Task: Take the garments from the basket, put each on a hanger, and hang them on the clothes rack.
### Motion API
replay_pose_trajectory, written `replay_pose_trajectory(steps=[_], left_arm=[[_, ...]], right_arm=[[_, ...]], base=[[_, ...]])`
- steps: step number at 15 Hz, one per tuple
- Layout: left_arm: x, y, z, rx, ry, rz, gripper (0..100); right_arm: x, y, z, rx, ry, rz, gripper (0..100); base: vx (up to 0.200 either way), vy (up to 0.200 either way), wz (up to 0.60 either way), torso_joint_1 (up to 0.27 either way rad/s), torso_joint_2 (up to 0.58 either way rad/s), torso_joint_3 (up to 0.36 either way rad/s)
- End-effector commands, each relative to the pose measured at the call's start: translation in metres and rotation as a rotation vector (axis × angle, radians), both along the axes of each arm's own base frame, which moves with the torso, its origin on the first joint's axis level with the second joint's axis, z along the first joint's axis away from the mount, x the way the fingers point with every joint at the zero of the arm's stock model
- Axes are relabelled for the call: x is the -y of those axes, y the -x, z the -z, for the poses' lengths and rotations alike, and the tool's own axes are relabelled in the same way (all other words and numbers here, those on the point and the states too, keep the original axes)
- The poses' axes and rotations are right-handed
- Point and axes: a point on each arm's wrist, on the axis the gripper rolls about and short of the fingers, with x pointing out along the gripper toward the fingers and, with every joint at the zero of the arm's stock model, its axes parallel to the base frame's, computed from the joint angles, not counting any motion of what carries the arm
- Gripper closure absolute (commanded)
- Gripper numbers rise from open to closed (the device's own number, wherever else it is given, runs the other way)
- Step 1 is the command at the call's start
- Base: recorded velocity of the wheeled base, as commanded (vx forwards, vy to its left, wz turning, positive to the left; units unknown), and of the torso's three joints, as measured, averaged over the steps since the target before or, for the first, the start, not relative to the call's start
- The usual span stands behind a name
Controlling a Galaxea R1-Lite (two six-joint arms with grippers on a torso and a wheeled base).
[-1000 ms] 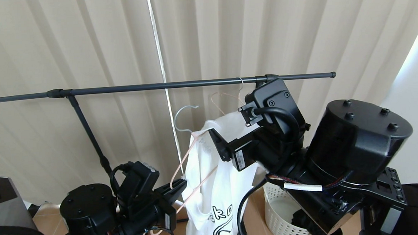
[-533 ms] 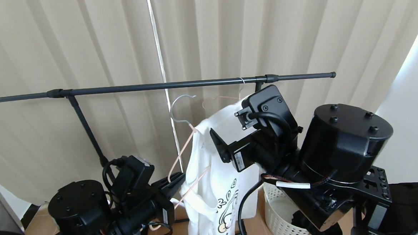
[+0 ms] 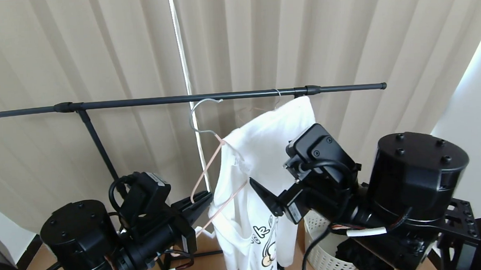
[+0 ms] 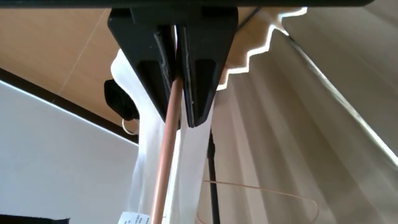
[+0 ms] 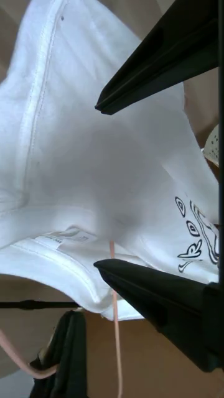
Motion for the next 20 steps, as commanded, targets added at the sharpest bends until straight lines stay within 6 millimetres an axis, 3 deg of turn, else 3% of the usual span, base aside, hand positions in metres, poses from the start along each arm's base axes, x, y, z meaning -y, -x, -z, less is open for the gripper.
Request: replay_pose_trajectory(steps=[1,4,7,11,12,16,20], left_arm=[[-0.017,-0.011,-0.002,0.023,-0.006,0.001,100],[-0.035,-0.029,-0.011,0.108,-0.021,0.064,100],[-0.043,-0.033,-0.008,0.14,-0.09,0.11,100],[-0.041,-0.025,0.001,0.146,-0.158,0.158,100],[-0.038,-0.015,0.008,0.13,-0.187,0.194,100],[-0.028,0.01,0.02,0.113,-0.249,0.305,100],[-0.019,0.02,0.023,0.103,-0.252,0.364,100]], right_arm=[[0.033,0.005,-0.022,0.006,-0.021,-0.024,0],[0.081,0.001,-0.045,-0.051,0.081,-0.128,0],[0.106,0.0,-0.077,-0.118,0.21,-0.245,0],[0.109,-0.008,-0.097,-0.232,0.352,-0.385,0],[0.108,-0.018,-0.101,-0.261,0.387,-0.437,0],[0.097,-0.04,-0.104,-0.343,0.424,-0.584,0],[0.091,-0.051,-0.096,-0.438,0.474,-0.703,0]], base=[[0.0,0.0,0.0,0.0,0.0,0.0],[0.0,0.0,0.0,0.0,0.0,0.0],[0.0,0.0,0.0,0.0,0.0,0.0],[0.0,0.0,0.0,0.0,0.0,0.0],[0.0,0.0,0.0,0.0,0.0,0.0],[0.0,0.0,0.0,0.0,0.0,0.0],[0.0,0.0,0.0,0.0,0.0,0.0]])
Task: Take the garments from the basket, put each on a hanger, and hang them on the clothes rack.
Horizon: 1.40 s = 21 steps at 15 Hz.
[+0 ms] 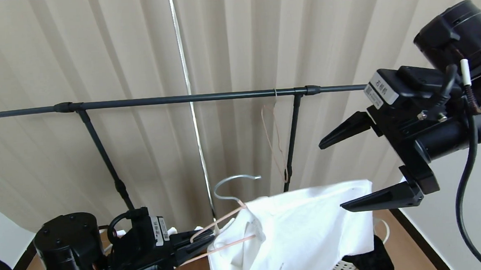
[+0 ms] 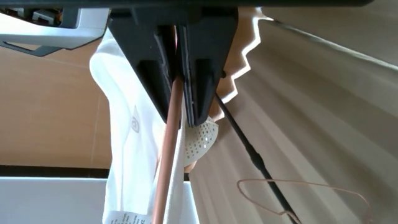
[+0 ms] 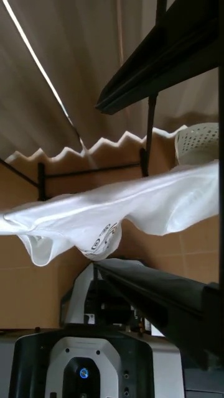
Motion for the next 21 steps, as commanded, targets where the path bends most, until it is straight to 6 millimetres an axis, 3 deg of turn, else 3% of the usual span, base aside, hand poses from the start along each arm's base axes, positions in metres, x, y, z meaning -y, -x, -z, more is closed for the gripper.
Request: replay_pose_trajectory(steps=[1,10,14,21], left_arm=[[0.006,0.004,0.0,-0.004,-0.001,0.031,100],[0.012,0.006,-0.002,0.006,0.006,0.056,100],[0.012,0.007,-0.001,0.004,0.006,0.055,100],[0.012,0.007,-0.003,0.014,0.01,0.057,100]], right_arm=[[-0.013,-0.018,0.017,-0.061,0.031,-0.017,0],[-0.051,-0.015,0.044,-0.151,0.076,-0.117,0],[-0.059,-0.024,0.057,-0.184,0.093,-0.116,0],[-0.066,-0.035,0.058,-0.129,0.058,-0.11,0]], base=[[0.0,0.0,0.0,0.0,0.0,0.0],[0.0,0.0,0.0,0.0,0.0,0.0],[0.0,0.0,0.0,0.0,0.0,0.0],[0.0,0.0,0.0,0.0,0.0,0.0]])
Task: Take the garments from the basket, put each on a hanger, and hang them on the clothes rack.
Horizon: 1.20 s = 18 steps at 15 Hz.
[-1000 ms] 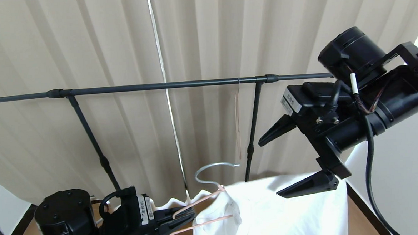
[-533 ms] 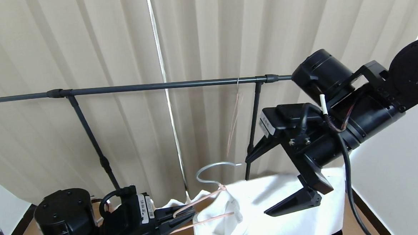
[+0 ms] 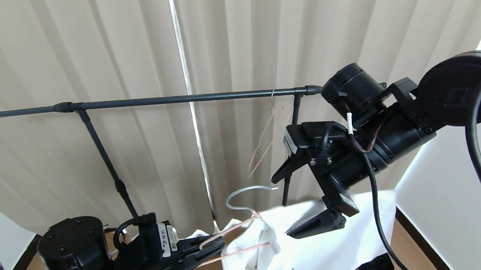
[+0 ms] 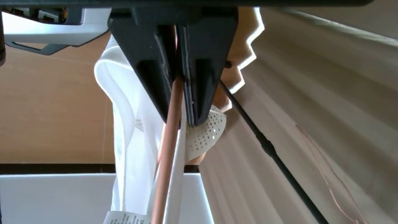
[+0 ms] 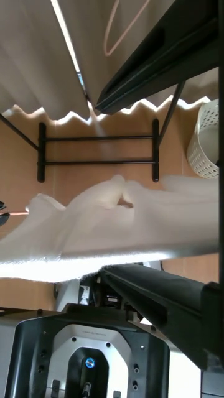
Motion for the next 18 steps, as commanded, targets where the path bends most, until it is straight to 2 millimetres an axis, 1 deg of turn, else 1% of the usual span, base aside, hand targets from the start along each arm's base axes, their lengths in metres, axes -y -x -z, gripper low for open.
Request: replay_pose_trajectory(steps=[1,10,11,18], left_arm=[[0.0,0.0002,-0.0004,0.003,0.002,0.001,100],[-0.0007,0.0014,-0.0014,0.012,0.009,0.002,100],[-0.0004,0.0017,-0.0019,0.016,0.01,0.004,100],[-0.0002,0.0014,-0.0018,0.014,0.014,0.005,100]], right_arm=[[-0.0011,-0.0014,-0.0015,0.009,-0.006,-0.001,0],[-0.0013,-0.0025,-0.002,0.007,-0.008,0.005,0],[-0.0012,-0.0024,-0.0013,0.004,-0.006,0.005,100],[0.001,0.0008,-0.0009,0.0,-0.003,0.004,100]], base=[[0.0,0.0,0.0,0.0,0.0,0.0],[0.0,0.0,0.0,0.0,0.0,0.0],[0.0,0.0,0.0,0.0,0.0,0.0],[0.0,0.0,0.0,0.0,0.0,0.0]])
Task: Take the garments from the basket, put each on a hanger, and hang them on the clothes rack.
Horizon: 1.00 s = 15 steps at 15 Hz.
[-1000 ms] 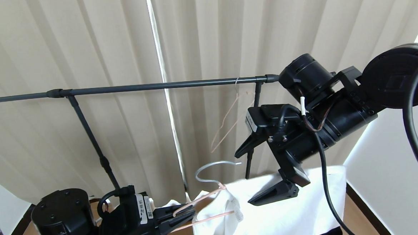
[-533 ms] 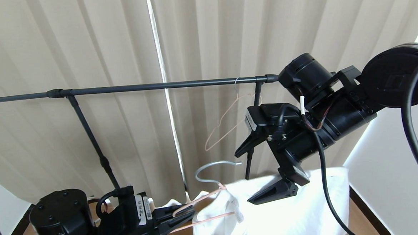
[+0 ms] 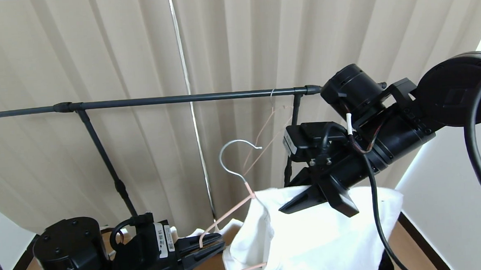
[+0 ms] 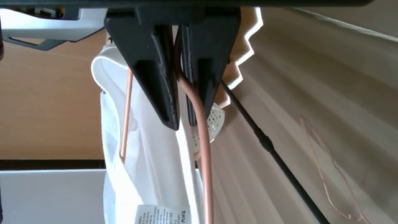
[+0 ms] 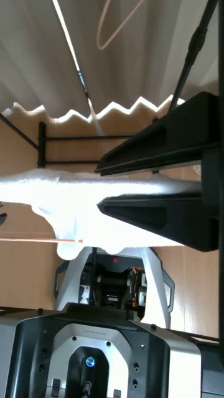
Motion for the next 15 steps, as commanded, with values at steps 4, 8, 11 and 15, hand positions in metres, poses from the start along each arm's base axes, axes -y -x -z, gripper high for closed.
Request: replay_pose_trajectory(steps=[4,8,11,15], left_arm=[[-0.001,0.0,0.001,-0.022,0.007,-0.009,100],[-0.001,-0.001,0.002,-0.028,0.006,-0.011,100],[-0.002,0.0,0.003,-0.032,0.002,-0.01,0],[-0.003,-0.002,0.004,-0.04,0.003,-0.021,0]], right_arm=[[0.003,0.005,-0.005,0.008,-0.008,-0.002,100],[0.006,0.008,-0.006,0.008,-0.008,-0.002,100],[0.006,0.01,-0.006,0.007,-0.007,-0.002,100],[0.01,0.016,-0.006,0.002,-0.002,-0.003,100]], base=[[0.0,0.0,0.0,0.0,0.0,0.0],[0.0,0.0,0.0,0.0,0.0,0.0],[0.0,0.0,0.0,0.0,0.0,0.0],[0.0,0.0,0.0,0.0,0.0,0.0]])
